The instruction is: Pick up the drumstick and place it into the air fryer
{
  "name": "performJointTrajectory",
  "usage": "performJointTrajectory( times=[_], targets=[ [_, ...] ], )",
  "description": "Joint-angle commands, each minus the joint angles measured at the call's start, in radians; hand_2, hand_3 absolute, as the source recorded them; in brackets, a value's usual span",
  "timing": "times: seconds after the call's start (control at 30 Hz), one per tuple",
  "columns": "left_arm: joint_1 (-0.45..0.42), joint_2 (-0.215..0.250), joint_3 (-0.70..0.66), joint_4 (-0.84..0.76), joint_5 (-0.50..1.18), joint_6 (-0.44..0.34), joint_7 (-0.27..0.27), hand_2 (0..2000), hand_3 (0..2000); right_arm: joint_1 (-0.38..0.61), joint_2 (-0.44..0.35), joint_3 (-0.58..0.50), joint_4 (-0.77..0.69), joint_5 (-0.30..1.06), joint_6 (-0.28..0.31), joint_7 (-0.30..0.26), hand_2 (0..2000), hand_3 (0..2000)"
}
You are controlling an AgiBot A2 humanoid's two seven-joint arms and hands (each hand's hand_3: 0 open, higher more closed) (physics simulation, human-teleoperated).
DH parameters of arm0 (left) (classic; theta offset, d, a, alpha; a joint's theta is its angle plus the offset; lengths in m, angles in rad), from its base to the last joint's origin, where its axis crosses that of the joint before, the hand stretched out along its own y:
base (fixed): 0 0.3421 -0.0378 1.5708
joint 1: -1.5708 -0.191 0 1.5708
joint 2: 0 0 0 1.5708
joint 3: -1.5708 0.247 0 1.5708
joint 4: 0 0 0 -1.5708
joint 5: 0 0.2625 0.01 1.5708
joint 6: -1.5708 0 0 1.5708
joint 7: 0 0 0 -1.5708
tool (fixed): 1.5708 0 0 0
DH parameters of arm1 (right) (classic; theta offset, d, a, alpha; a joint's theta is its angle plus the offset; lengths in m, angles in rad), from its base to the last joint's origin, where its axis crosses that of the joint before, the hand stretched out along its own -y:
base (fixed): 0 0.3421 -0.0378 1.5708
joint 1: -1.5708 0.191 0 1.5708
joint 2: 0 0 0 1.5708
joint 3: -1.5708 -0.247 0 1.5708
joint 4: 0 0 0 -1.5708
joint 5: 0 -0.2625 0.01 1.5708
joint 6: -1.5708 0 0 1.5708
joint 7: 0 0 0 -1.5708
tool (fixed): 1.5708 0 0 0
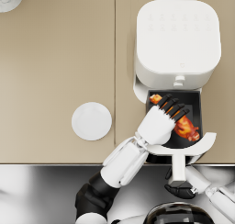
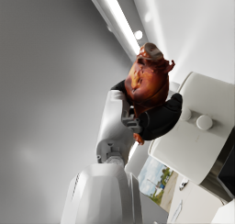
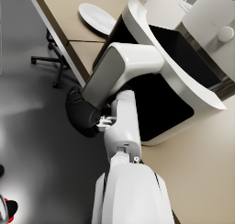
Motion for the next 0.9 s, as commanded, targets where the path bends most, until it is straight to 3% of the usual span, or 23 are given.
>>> performJointTrajectory(
  times=[0.03,0.13,0.17,0.2,0.23,0.3,0.5,0.67,0.9],
  targets=[
    [0.002,0.005,-0.004,0.028,0.000,0.011,-0.001,0,1020,0.000,0.000,0.000,0.000,0.000,0.000,0.000,2000,2000],
    [-0.033,-0.016,-0.041,-0.008,0.000,0.027,-0.002,0,40,0.000,0.000,0.000,0.000,0.000,0.000,0.000,2000,2000],
    [-0.057,-0.032,-0.060,-0.042,0.000,0.034,-0.003,0,0,-0.053,-0.485,0.056,0.064,0.000,0.000,0.000,2000,2000],
    [-0.081,-0.048,-0.080,-0.076,0.000,0.029,-0.003,0,0,-0.010,0.000,-0.002,0.004,0.000,-0.003,0.000,2000,2000],
    [-0.113,-0.071,-0.108,-0.122,0.000,0.035,-0.003,0,0,-0.048,-0.479,0.056,0.063,0.000,-0.007,0.001,2000,2000],
    [-0.174,-0.136,-0.153,-0.214,0.000,0.049,-0.003,0,0,-0.043,-0.485,0.056,0.061,0.000,-0.009,-0.001,2000,2000],
    [-0.341,-0.235,-0.418,-0.356,0.000,0.062,-0.003,0,0,-0.002,-0.459,0.056,0.056,0.000,-0.001,-0.003,2000,2000],
    [-0.445,-0.233,-0.611,-0.391,0.000,0.064,-0.004,0,0,0.076,-0.452,0.046,0.005,0.000,0.004,-0.001,2000,2000],
    [-0.502,-0.213,-0.760,-0.389,0.000,0.064,-0.004,0,0,0.253,-0.467,0.043,-0.121,0.001,0.062,0.006,2000,2000]
  ],
)
